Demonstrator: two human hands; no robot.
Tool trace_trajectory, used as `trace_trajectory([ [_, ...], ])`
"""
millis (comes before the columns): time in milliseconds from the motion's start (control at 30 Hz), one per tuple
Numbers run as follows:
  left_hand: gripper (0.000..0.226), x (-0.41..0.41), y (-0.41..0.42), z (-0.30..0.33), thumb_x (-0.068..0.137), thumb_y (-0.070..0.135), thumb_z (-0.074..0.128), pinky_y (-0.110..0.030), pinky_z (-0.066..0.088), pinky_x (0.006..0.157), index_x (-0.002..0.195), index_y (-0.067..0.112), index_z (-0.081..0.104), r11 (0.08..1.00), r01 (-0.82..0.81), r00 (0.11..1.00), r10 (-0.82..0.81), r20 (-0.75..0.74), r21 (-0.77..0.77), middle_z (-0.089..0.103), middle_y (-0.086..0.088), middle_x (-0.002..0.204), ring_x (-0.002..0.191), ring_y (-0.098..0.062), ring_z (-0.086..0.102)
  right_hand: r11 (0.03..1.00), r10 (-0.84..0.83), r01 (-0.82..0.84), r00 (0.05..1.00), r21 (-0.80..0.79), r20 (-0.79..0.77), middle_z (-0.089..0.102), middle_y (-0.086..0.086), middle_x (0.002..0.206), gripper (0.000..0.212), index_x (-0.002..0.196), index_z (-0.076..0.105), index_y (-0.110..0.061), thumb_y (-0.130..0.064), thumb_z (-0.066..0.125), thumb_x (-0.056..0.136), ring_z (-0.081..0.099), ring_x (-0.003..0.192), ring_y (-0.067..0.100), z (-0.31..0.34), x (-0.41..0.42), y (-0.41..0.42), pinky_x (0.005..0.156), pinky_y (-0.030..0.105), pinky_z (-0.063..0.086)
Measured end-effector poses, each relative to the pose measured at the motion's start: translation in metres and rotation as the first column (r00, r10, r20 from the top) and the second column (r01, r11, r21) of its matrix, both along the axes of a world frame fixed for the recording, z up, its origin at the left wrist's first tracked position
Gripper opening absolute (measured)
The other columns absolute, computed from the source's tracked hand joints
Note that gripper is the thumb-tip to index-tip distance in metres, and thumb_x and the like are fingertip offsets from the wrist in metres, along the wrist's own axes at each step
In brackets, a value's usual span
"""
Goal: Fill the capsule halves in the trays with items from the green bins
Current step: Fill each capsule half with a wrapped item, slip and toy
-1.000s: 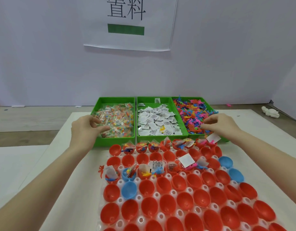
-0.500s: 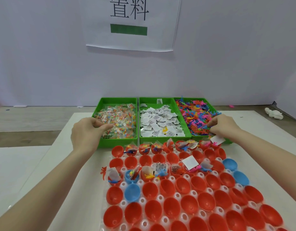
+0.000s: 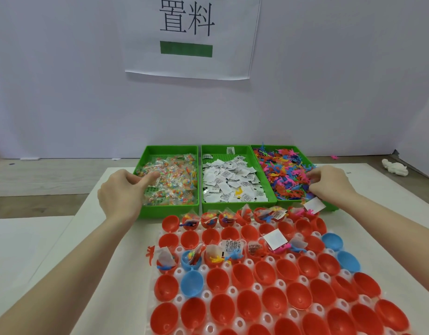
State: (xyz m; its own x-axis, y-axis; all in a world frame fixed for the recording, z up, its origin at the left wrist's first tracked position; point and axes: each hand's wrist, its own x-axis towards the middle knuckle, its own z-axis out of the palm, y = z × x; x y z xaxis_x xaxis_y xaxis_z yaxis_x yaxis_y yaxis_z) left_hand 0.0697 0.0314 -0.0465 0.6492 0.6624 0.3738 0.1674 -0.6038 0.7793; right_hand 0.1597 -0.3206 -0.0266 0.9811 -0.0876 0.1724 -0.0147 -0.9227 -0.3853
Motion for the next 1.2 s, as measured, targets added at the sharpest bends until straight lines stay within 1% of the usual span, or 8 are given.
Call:
trace_trajectory([
  [267,0.034,-0.014,-0.016,0.020,0.082,0.039,0.067,-0.012,0.038,0.043,0.068,0.021,0.041,0.929,0.107,0.921,0.043,0.388,-0.356,0.060,0.005,0.060,0.033,0.001,0.049,0.997,0.043,-0.052,0.988,0.057,0.146,0.060,0.013,0.118,0.036,0.113,0.060,-0.010,0.003,0.044,0.085,0.058,0.092,0.028,0.007,-0.005,0.022,0.064,0.028,0.036],
  [400,0.036,-0.025,-0.023,0.025,0.090,0.043,0.053,-0.021,0.037,0.051,0.067,0.018,0.043,0.827,0.146,0.918,0.092,0.387,-0.543,0.048,0.012,0.036,0.034,0.002,0.041,0.943,0.186,-0.200,0.979,0.264,0.080,0.058,0.016,0.121,0.034,0.097,0.061,-0.010,0.004,0.031,0.087,0.057,0.075,0.025,0.015,-0.014,0.051,0.059,0.026,0.037],
  [533,0.039,-0.044,-0.037,0.030,0.097,0.044,0.036,-0.012,0.036,0.044,0.071,0.018,0.049,0.707,0.245,0.920,0.045,0.388,-0.663,0.042,0.011,0.040,0.032,-0.001,0.033,0.907,0.393,-0.382,0.919,0.179,-0.026,0.057,0.016,0.126,0.034,0.094,0.064,-0.007,0.001,0.032,0.089,0.055,0.076,0.013,0.017,-0.020,0.080,0.064,0.025,0.039],
  [700,0.024,-0.055,-0.049,0.041,0.099,0.030,0.040,-0.018,0.035,0.050,0.079,0.020,0.050,0.672,0.306,0.934,-0.073,0.351,-0.674,0.046,0.004,0.063,0.037,-0.004,0.036,0.912,0.400,-0.409,0.897,-0.012,-0.186,0.063,0.030,0.102,0.037,0.096,0.062,0.014,-0.020,0.053,0.086,0.061,0.087,0.039,0.007,-0.016,0.095,0.069,0.035,0.048],
  [767,0.016,-0.056,-0.052,0.045,0.098,0.022,0.041,-0.020,0.038,0.056,0.086,0.018,0.051,0.664,0.339,0.931,-0.133,0.341,-0.667,0.047,0.002,0.067,0.034,-0.003,0.038,0.912,0.360,-0.393,0.905,-0.120,-0.229,0.059,0.027,0.077,0.034,0.083,0.063,0.011,-0.022,0.060,0.082,0.056,0.068,0.036,0.007,-0.018,0.096,0.059,0.036,0.043],
  [900,0.016,-0.060,-0.057,0.046,0.099,0.015,0.041,-0.022,0.046,0.066,0.090,0.019,0.054,0.663,0.400,0.914,-0.242,0.324,-0.633,0.051,0.001,0.069,0.036,0.001,0.042,0.925,0.351,-0.376,0.903,-0.059,-0.247,0.069,0.017,0.104,0.030,0.090,0.070,0.003,-0.024,0.071,0.079,0.064,0.092,0.029,0.003,-0.013,0.091,0.078,0.039,0.053],
  [1067,0.017,-0.066,-0.060,0.046,0.095,0.022,0.048,-0.024,0.047,0.071,0.084,0.026,0.060,0.698,0.431,0.900,-0.282,0.333,-0.573,0.058,0.008,0.064,0.046,-0.002,0.043,0.937,0.336,-0.349,0.895,0.010,-0.295,0.052,-0.009,0.069,0.012,0.072,0.062,-0.011,-0.017,0.069,0.080,0.044,0.056,0.004,0.006,-0.009,0.090,0.046,0.017,0.034],
  [1200,0.012,-0.068,-0.063,0.047,0.092,0.025,0.053,-0.021,0.050,0.067,0.089,0.024,0.065,0.693,0.478,0.877,-0.354,0.324,-0.540,0.063,0.008,0.065,0.051,-0.005,0.045,0.922,0.373,-0.387,0.896,-0.013,-0.240,0.046,0.003,0.063,0.019,0.080,0.063,-0.001,-0.017,0.057,0.087,0.038,0.052,0.013,0.012,-0.007,0.089,0.045,0.022,0.030],
])
